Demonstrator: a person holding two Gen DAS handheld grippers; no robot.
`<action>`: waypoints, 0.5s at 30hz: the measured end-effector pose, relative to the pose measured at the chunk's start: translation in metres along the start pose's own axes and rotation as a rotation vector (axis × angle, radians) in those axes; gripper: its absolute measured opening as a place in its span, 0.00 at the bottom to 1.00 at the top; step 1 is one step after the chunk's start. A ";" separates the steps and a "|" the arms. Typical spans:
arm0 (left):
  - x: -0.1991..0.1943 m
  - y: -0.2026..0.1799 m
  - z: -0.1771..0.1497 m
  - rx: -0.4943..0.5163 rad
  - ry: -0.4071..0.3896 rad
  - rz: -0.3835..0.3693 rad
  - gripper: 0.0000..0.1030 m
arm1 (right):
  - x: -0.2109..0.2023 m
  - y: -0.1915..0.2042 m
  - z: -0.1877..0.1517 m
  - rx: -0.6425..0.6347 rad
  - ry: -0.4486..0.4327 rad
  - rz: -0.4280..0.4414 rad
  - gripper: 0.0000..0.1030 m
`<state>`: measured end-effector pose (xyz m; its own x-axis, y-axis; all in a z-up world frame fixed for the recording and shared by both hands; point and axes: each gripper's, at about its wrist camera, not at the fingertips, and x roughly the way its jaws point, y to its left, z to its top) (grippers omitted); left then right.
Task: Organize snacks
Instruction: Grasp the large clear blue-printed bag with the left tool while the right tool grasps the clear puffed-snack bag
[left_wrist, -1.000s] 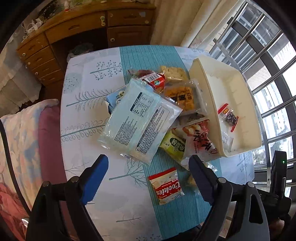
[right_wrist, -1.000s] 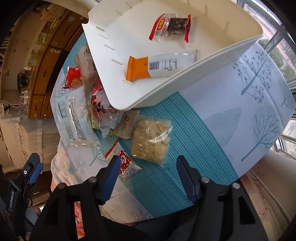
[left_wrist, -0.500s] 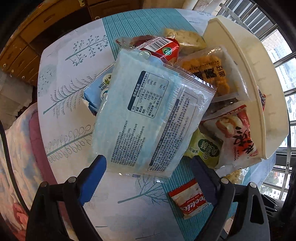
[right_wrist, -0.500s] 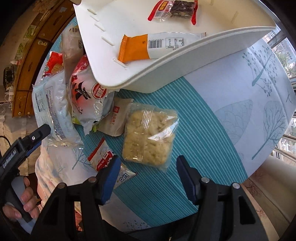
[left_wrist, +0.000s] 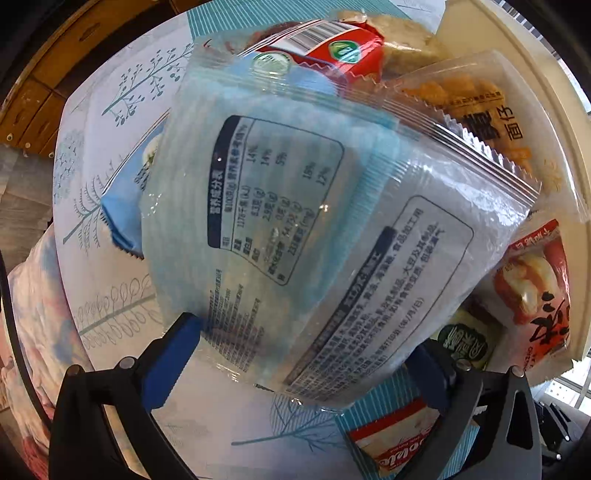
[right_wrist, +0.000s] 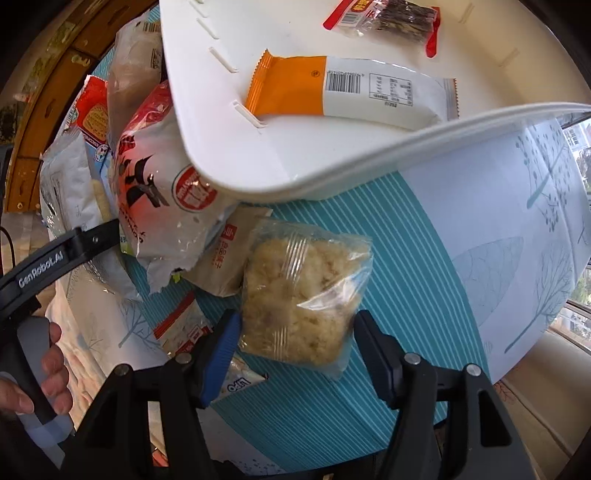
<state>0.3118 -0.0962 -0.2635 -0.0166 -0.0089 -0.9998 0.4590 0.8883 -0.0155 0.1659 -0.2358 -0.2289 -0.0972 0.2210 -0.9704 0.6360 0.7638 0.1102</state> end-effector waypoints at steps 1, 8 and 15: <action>0.000 -0.001 0.002 0.001 -0.004 -0.003 1.00 | 0.001 0.000 0.002 -0.001 0.005 -0.004 0.64; 0.005 -0.005 0.016 0.011 -0.038 -0.026 0.99 | 0.011 0.006 0.008 -0.041 0.020 -0.055 0.63; -0.012 -0.001 -0.002 0.025 -0.060 -0.021 0.82 | 0.013 0.003 0.007 -0.017 0.020 -0.032 0.60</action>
<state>0.3092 -0.0962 -0.2516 0.0268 -0.0555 -0.9981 0.4807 0.8762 -0.0358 0.1720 -0.2350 -0.2424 -0.1324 0.2081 -0.9691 0.6196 0.7805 0.0829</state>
